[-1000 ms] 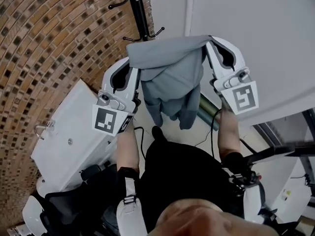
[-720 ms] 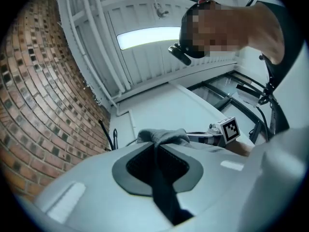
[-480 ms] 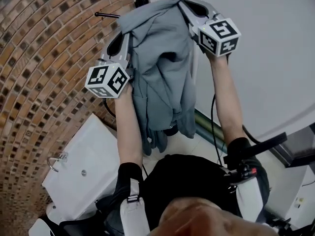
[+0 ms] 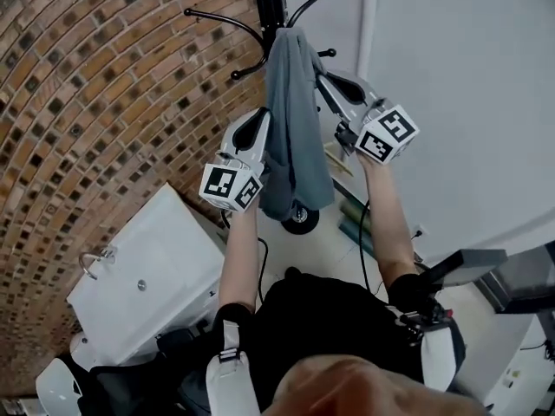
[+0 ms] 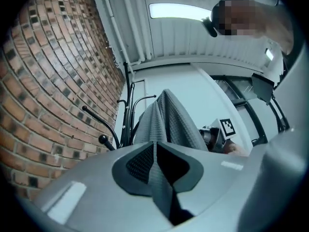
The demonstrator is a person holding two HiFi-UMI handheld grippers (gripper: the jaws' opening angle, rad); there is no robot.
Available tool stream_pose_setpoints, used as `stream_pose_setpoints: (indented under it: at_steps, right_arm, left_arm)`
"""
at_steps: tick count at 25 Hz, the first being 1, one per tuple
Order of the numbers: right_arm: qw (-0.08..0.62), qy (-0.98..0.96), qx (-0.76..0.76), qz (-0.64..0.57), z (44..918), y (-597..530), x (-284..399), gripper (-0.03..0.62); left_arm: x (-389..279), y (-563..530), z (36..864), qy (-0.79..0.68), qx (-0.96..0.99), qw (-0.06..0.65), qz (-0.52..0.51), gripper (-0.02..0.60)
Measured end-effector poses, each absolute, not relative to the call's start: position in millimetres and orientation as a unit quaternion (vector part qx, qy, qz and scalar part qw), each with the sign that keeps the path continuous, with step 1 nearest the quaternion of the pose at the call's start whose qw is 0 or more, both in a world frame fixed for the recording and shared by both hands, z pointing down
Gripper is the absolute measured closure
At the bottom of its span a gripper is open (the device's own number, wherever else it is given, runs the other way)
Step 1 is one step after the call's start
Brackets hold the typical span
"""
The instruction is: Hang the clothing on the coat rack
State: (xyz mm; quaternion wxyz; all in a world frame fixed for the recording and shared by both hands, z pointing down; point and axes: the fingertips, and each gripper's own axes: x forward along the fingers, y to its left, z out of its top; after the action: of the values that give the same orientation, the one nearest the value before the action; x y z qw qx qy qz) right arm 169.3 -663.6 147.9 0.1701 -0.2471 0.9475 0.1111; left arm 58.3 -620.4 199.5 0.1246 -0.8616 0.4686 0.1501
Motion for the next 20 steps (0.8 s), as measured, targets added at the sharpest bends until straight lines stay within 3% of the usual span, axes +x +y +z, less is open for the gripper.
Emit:
stream_pose_setpoints:
  at_steps: [6, 11, 20]
  right_arm:
    - [0.156, 0.934, -0.292, 0.13, 147.1, -662.9, 177.0, 0.575]
    - [0.15, 0.916, -0.357, 0.103, 158.1, -647.6, 206.6, 0.525]
    - [0.148, 0.94, -0.302, 0.057, 205.0, -536.0, 222.5, 0.525]
  left_arm:
    - [50.4, -574.7, 211.9, 0.504, -0.839, 0.132, 0.156, 0.557]
    - [58.5, -526.0, 200.9, 0.506, -0.836, 0.155, 0.146, 0.563]
    - [115.6, -451.0, 216.7, 0.498, -0.845, 0.151, 0.124, 0.574]
